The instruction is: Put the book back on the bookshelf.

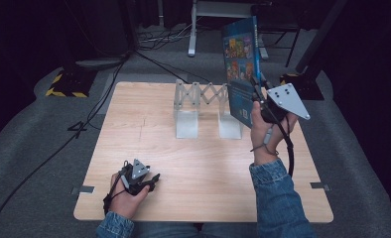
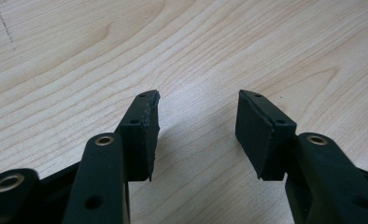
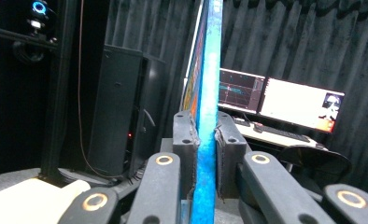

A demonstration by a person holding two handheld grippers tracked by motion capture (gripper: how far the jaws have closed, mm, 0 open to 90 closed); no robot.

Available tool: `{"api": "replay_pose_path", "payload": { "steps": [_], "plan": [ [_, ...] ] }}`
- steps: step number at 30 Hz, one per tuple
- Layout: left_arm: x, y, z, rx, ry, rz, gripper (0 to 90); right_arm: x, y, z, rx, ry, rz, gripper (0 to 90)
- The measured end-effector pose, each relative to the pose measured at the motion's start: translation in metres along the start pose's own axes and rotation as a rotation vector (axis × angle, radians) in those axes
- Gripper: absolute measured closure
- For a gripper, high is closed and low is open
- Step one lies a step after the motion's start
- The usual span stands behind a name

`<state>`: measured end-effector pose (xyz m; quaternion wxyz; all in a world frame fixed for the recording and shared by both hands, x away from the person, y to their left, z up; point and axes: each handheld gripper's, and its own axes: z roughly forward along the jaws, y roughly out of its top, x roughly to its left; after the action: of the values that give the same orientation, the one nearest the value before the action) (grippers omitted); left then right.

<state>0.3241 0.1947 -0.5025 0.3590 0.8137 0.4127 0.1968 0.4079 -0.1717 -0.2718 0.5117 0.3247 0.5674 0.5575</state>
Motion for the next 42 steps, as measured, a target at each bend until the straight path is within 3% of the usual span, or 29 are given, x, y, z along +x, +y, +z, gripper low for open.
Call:
{"api": "replay_pose_path", "payload": {
  "steps": [5, 12, 13, 18, 24, 31, 34, 37, 40, 42],
  "plan": [
    [0.000, -0.002, -0.003, -0.010, -0.007, -0.002, 49.9, 0.008, -0.011, 0.014, 0.011, -0.023, -0.032, 81.7],
    [0.000, -0.005, -0.006, -0.021, -0.008, -0.019, 49.8, 0.012, -0.031, 0.025, 0.033, -0.024, -0.013, 81.6],
    [0.000, -0.005, -0.006, -0.014, -0.004, 0.006, 49.8, 0.012, -0.036, 0.027, 0.038, -0.021, -0.020, 81.5],
    [-0.002, -0.005, -0.006, -0.017, -0.006, 0.009, 49.8, 0.011, -0.050, 0.030, 0.070, -0.011, -0.001, 81.4],
    [-0.005, -0.003, -0.004, -0.013, -0.010, 0.019, 49.8, 0.007, -0.066, 0.025, 0.065, -0.004, 0.007, 81.1],
    [-0.007, -0.001, -0.002, -0.013, -0.015, 0.030, 49.9, 0.011, -0.079, 0.017, 0.054, 0.008, 0.008, 80.8],
    [-0.007, -0.001, -0.001, -0.012, -0.013, 0.036, 49.8, 0.013, -0.083, 0.014, 0.065, 0.007, 0.004, 80.9],
    [-0.009, 0.000, 0.000, -0.011, -0.019, 0.040, 49.8, 0.015, -0.096, 0.007, 0.088, 0.021, 0.036, 82.9],
    [-0.010, 0.001, 0.001, -0.009, -0.019, 0.044, 49.9, 0.022, -0.105, 0.003, 0.112, 0.023, 0.010, 83.0],
    [-0.010, 0.002, 0.001, -0.006, -0.017, 0.053, 49.9, 0.022, -0.110, 0.000, 0.115, 0.017, 0.047, 83.0]
  ]
}}
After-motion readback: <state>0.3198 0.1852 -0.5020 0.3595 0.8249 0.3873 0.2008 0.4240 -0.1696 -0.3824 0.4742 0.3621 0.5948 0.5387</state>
